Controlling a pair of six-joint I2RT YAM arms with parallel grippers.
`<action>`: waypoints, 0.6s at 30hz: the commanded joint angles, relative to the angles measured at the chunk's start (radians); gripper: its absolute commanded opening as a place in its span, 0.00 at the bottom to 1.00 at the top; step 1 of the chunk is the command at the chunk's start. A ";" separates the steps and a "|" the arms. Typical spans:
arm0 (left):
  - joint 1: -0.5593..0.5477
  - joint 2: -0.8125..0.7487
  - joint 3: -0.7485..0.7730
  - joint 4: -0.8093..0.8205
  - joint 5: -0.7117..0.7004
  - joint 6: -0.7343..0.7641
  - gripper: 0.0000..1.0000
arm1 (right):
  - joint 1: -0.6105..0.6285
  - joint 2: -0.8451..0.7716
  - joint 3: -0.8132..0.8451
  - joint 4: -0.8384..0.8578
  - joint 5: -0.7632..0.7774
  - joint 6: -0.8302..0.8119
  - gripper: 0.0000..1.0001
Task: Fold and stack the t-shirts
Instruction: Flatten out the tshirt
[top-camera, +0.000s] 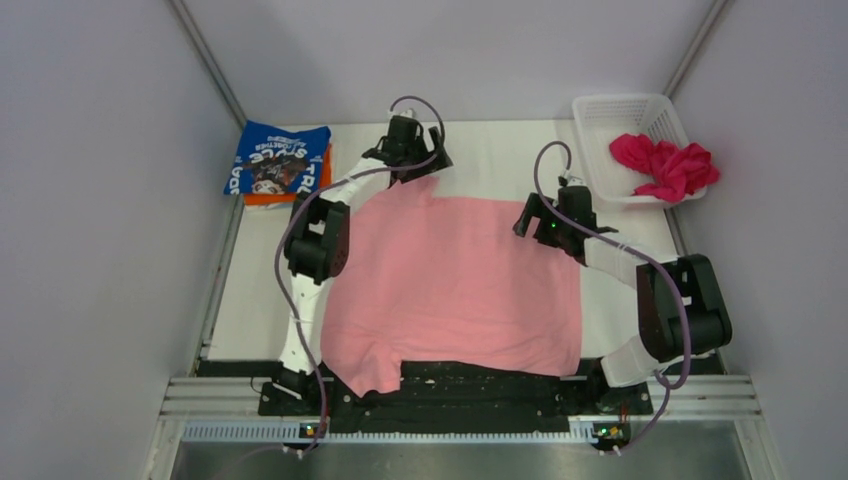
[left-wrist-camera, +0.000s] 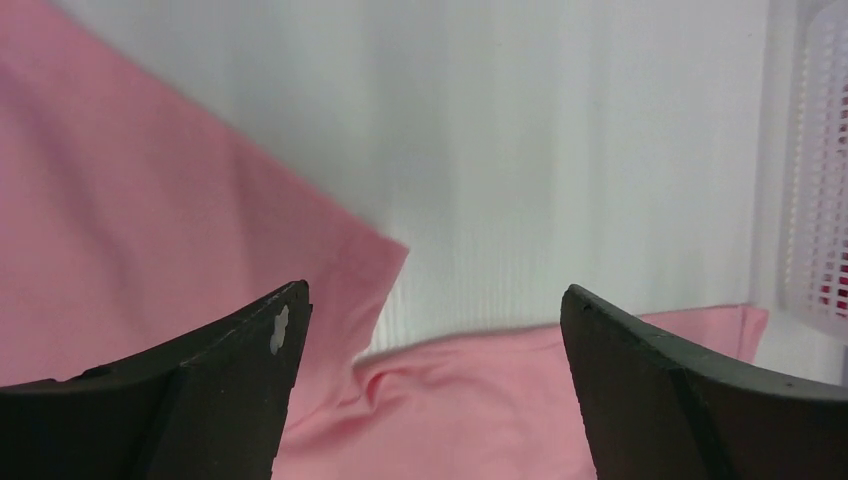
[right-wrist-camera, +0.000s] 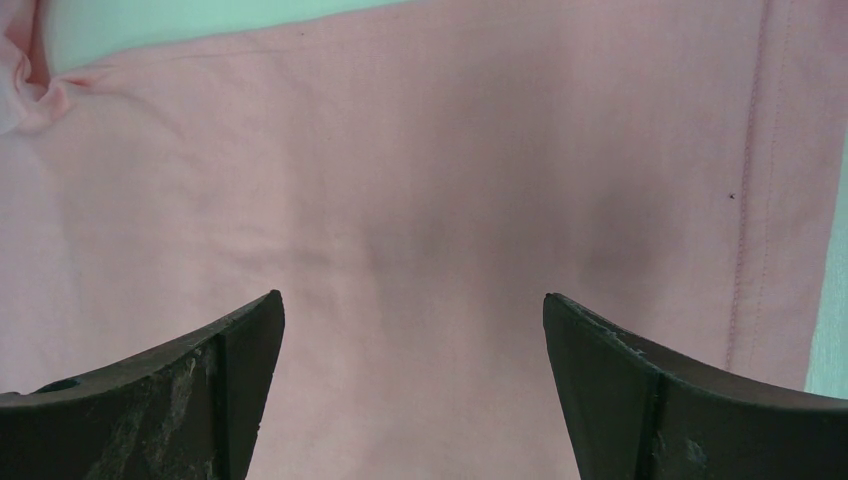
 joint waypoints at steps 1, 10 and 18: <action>0.009 -0.291 -0.163 -0.060 -0.175 0.113 0.99 | 0.005 -0.064 0.042 -0.007 0.018 -0.015 0.99; 0.010 -0.491 -0.492 -0.248 -0.280 0.188 0.99 | 0.029 -0.084 -0.015 -0.081 0.110 -0.005 0.99; 0.011 -0.430 -0.522 -0.287 -0.285 0.143 0.99 | 0.052 -0.025 0.006 -0.099 0.083 -0.004 0.99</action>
